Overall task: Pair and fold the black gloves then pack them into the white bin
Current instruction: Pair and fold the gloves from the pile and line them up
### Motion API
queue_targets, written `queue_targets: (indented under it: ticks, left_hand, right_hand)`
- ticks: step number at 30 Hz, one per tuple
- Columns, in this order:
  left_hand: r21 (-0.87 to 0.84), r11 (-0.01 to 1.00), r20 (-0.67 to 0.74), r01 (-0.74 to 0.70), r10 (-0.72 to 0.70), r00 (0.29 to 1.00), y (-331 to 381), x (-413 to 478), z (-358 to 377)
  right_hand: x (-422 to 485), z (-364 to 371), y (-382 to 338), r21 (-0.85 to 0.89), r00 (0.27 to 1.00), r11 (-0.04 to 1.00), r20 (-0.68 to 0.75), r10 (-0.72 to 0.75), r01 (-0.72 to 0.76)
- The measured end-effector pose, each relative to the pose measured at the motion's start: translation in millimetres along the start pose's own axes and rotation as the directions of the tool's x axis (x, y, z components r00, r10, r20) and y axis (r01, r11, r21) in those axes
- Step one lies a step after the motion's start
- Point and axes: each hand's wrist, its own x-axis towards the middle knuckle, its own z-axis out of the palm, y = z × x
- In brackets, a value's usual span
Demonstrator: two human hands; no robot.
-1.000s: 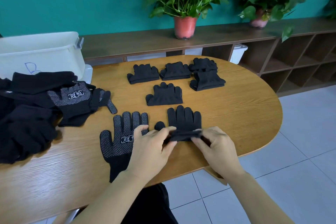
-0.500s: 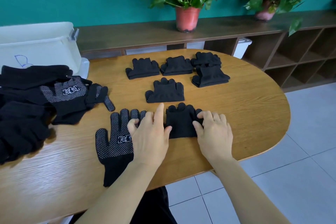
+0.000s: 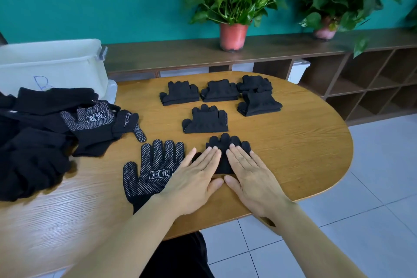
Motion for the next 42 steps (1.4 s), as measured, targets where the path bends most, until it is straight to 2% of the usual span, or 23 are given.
queue_targets:
  ticks: [2,8,15,18,21,25,30,35,42]
  left_hand:
    - [-0.001,1.000,0.015,0.018,-0.018,1.000,-3.1,3.1,0.3]
    - [0.030,0.995,-0.035,0.092,-0.090,0.995,-9.6,11.6,-0.2]
    - [0.114,0.993,-0.182,0.004,0.017,0.983,-24.1,21.3,-2.8]
    - [0.139,0.989,-0.271,-0.046,0.083,0.959,-27.9,22.5,1.8]
    - [0.171,0.984,-0.382,-0.056,0.118,0.917,-27.0,26.7,4.6]
    - [0.126,0.992,-0.412,-0.030,0.080,0.908,-24.4,33.2,7.2]
    - [0.125,0.991,-0.450,-0.056,0.107,0.887,-24.0,31.4,-2.4]
    - [0.109,0.993,-0.470,-0.045,0.091,0.878,-25.2,23.2,-23.2]
    - [0.078,0.997,-0.531,0.021,0.024,0.847,-30.9,35.3,-82.4]
  right_hand:
    - [1.7,-1.0,5.0,0.032,0.999,0.999,0.047,0.013,-0.015]
    - [10.5,-10.4,11.0,0.159,0.999,0.986,0.013,0.053,-0.054]
    - [17.3,-22.2,15.5,0.255,0.995,0.962,0.013,0.099,-0.099]
    - [17.4,-18.3,18.5,0.272,0.995,0.960,-0.056,0.083,-0.065]
    - [18.3,-14.3,17.0,0.219,0.989,0.975,-0.143,0.048,-0.016]
    - [24.5,-5.3,11.2,0.045,0.952,0.999,-0.305,0.021,-0.008]
    - [26.8,-2.5,8.0,-0.039,0.919,0.998,-0.394,0.034,-0.054]
    - [30.6,-27.4,5.2,0.037,0.932,0.995,-0.350,0.096,-0.088]
    - [62.8,-96.0,3.2,-0.016,0.975,0.994,-0.200,0.099,-0.104]
